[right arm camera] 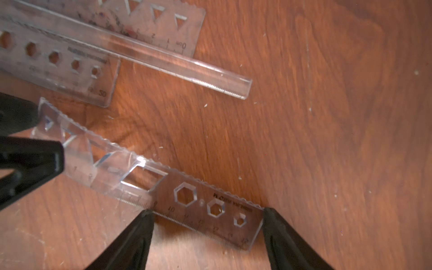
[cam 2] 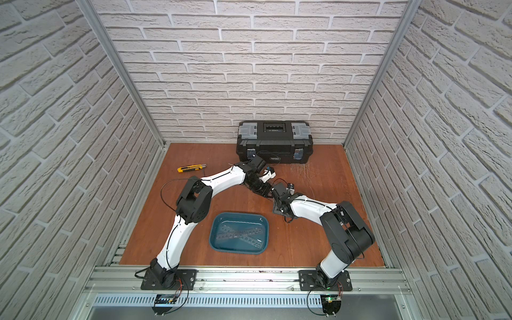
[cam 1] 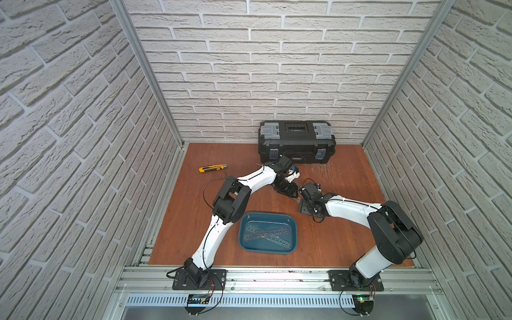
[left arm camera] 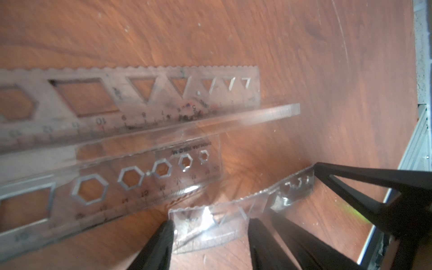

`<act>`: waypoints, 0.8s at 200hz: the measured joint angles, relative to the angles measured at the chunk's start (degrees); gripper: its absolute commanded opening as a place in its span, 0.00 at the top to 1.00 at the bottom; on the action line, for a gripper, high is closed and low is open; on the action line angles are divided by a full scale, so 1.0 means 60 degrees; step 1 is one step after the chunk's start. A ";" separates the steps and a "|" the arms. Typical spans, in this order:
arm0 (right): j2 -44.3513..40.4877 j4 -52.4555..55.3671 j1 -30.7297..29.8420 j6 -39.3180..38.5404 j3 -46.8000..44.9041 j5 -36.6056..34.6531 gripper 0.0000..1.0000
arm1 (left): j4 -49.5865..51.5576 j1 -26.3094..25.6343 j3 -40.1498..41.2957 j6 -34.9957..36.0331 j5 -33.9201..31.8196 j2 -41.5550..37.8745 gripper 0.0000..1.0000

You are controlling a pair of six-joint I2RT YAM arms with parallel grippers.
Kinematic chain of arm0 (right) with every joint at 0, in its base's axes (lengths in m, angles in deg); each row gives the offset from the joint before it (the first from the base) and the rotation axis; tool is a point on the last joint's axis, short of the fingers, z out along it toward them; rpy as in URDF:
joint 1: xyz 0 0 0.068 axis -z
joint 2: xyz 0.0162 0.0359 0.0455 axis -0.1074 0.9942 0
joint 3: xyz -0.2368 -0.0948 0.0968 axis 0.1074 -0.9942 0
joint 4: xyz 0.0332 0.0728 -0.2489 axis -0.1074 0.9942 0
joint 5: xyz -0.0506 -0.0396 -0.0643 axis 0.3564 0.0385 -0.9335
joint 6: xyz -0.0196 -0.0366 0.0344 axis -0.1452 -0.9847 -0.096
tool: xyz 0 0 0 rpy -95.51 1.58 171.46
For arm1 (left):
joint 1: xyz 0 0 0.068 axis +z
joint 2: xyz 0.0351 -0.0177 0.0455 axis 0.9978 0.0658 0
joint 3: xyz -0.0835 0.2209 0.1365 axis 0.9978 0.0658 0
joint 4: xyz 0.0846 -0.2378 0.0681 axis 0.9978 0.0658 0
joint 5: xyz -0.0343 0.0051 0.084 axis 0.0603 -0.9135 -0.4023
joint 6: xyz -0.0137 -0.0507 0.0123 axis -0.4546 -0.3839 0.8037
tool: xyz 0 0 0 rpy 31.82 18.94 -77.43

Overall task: Put the scattered rulers into the storage box
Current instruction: Pick up the ruler from the center of the board.

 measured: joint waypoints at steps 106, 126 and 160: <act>0.0113 0.0146 -0.0044 -0.0419 0.0219 0.0124 0.32 | 0.0069 0.0036 -0.0142 0.0033 -0.0215 0.0051 0.44; -0.0153 -0.0189 -0.0051 -0.0481 -0.0047 0.0466 0.32 | 0.0066 0.0036 -0.0142 0.0029 -0.0178 0.0055 0.44; -0.0433 -0.0583 -0.0066 -0.0474 -0.0353 0.0947 0.32 | 0.0066 0.0036 -0.0142 0.0022 -0.0127 0.0058 0.44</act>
